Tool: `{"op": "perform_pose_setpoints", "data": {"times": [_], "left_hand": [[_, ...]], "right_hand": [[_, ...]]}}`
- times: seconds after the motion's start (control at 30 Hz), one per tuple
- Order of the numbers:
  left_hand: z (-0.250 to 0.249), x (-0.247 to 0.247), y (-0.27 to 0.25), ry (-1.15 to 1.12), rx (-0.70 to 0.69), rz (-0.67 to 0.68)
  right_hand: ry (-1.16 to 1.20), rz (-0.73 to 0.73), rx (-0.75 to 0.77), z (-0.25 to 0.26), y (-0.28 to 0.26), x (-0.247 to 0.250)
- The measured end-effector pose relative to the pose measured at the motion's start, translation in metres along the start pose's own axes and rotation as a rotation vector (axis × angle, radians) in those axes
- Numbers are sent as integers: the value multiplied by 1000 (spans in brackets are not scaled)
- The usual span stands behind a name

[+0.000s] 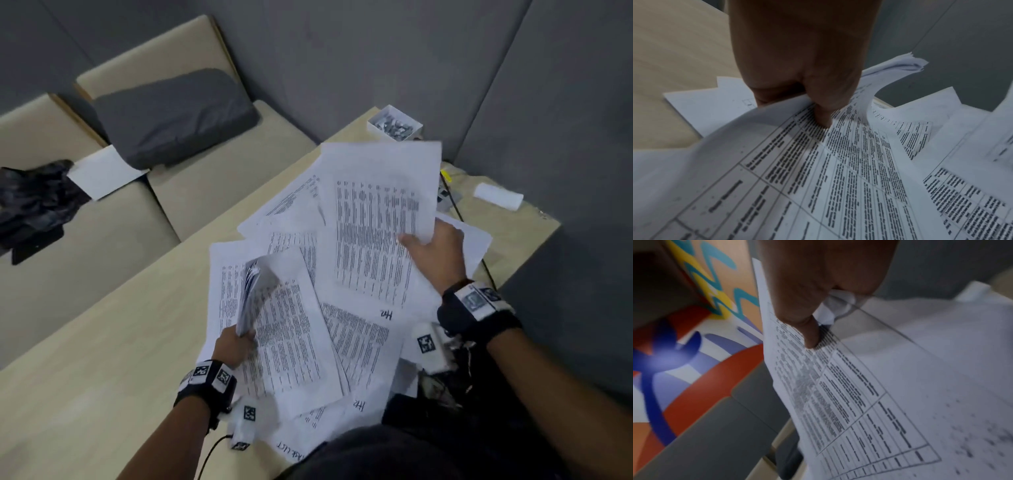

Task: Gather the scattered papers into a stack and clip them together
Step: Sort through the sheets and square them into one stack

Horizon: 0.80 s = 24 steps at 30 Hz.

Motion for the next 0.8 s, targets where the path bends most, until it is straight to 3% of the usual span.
{"op": "perform_pose_setpoints", "data": {"times": [0.1,0.4,0.57,0.7,0.8], "left_hand": [[-3,0,-3,-8,-9,6],[-8,11,-15,-31,-107,14],[-18,35,-27,-149,-201,75],[-35,61,-46,-413,-309,251],[-45,68,-64,-552,-396,322]], "right_hand": [[89,-68,138,44,1,32],[376,-21,356,156,-12,92],[485,241,167,127,-3,37],[408,533,-129,72,-13,-38],[491,593,-382,56,-20,-77]]}}
Point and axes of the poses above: each hand's wrist, its own y-axis towards the middle knuckle, its own x-axis out of the back of the hand, z = x × y, the point moved 1 cm from there along y, towards the middle knuckle, and after that the axes turned 4 degrees about y, right-handed, at the moved point
